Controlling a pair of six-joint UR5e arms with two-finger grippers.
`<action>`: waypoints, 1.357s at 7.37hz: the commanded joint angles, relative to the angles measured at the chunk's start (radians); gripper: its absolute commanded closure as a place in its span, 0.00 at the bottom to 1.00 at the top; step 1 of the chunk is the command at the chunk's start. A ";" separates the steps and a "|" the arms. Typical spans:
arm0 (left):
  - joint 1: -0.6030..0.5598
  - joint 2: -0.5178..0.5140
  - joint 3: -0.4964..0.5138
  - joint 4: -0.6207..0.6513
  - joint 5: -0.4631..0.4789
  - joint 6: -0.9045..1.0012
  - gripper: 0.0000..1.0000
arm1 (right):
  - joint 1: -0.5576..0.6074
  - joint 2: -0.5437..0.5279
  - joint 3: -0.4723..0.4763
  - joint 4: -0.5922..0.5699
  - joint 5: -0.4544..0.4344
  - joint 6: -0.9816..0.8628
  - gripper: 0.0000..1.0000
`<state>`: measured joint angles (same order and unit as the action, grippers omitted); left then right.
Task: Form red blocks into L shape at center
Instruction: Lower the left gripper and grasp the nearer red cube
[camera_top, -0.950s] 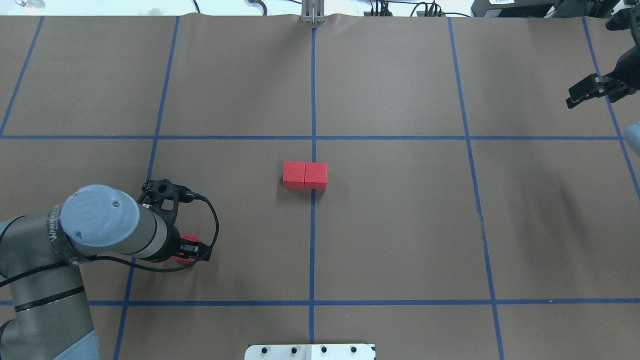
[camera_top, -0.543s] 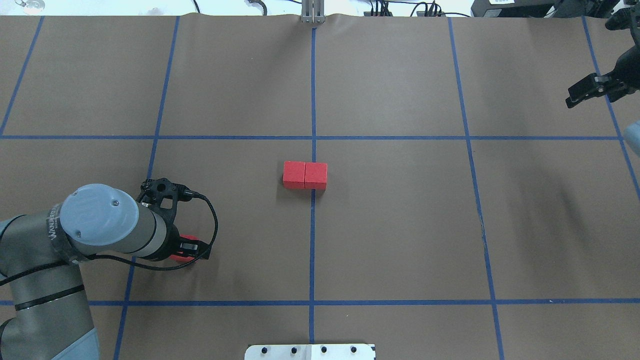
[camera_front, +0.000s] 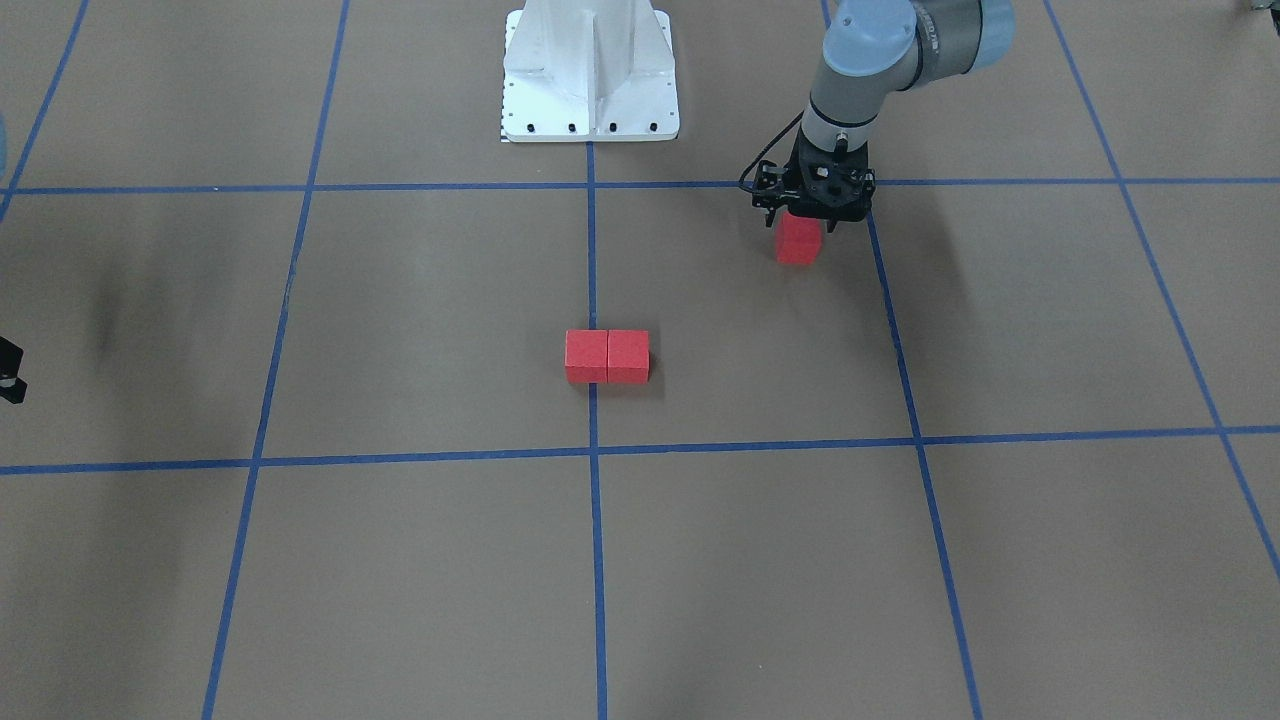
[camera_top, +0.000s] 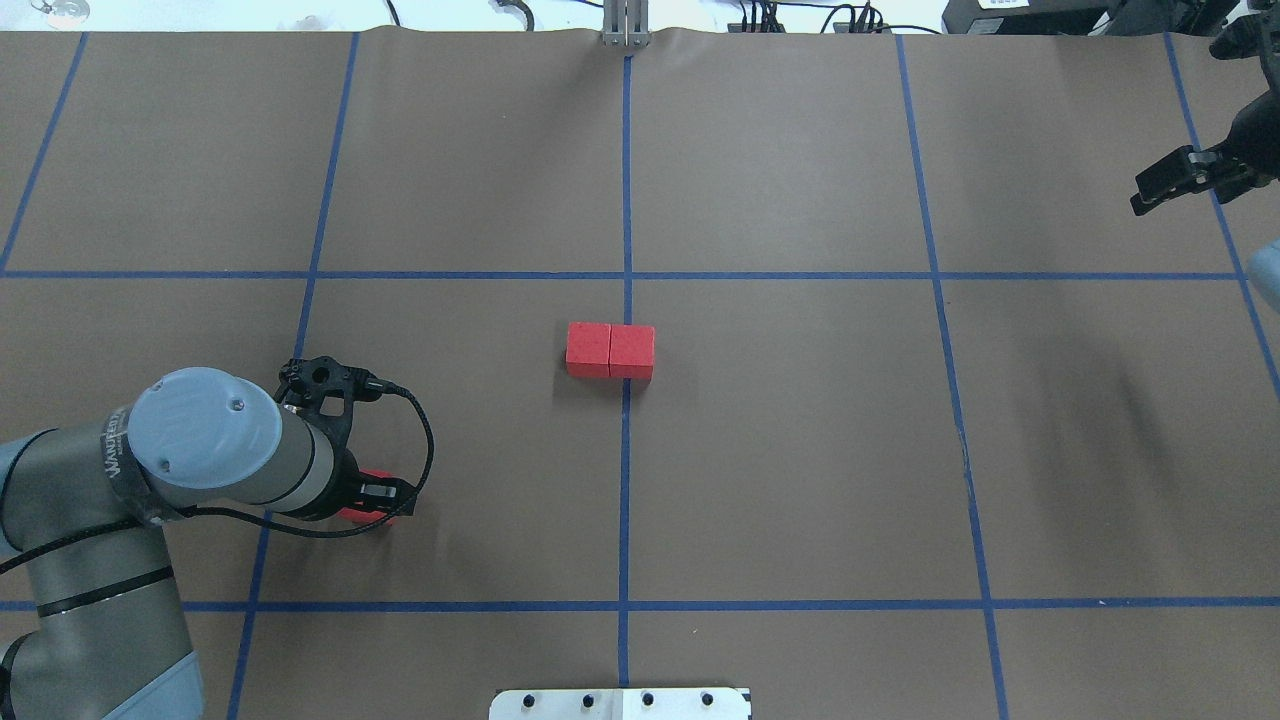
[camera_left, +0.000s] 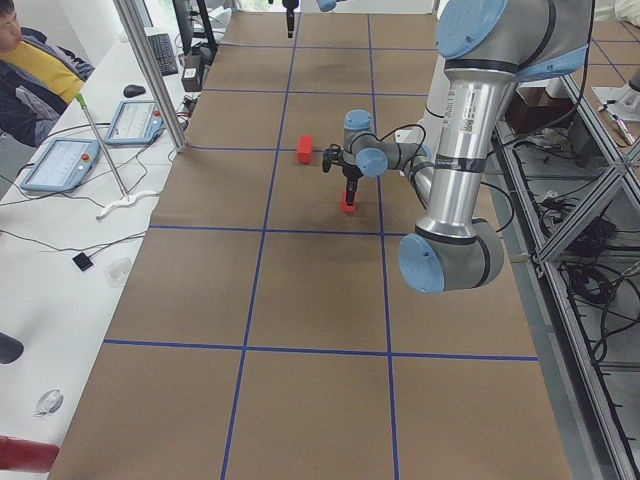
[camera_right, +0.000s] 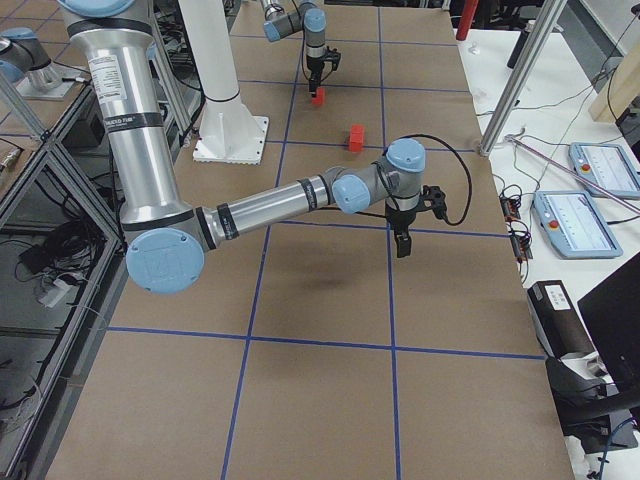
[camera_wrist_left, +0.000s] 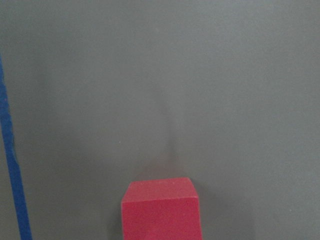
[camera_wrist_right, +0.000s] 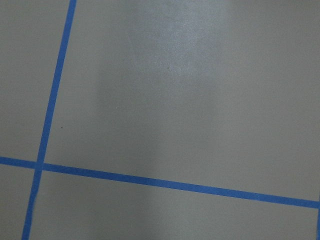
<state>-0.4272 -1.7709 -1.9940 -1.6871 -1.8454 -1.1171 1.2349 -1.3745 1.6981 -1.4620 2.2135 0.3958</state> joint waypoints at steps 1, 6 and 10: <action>-0.001 -0.001 0.003 0.000 0.000 -0.001 0.20 | 0.000 0.000 0.000 0.000 0.000 0.000 0.00; -0.004 0.001 0.001 0.001 0.000 0.000 0.77 | 0.000 0.002 0.002 0.000 0.000 0.000 0.00; -0.051 -0.114 0.001 0.030 -0.005 0.010 1.00 | 0.000 0.005 0.000 0.000 0.000 0.002 0.00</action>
<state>-0.4699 -1.8267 -2.0014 -1.6696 -1.8499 -1.1089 1.2349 -1.3705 1.6984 -1.4619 2.2135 0.3968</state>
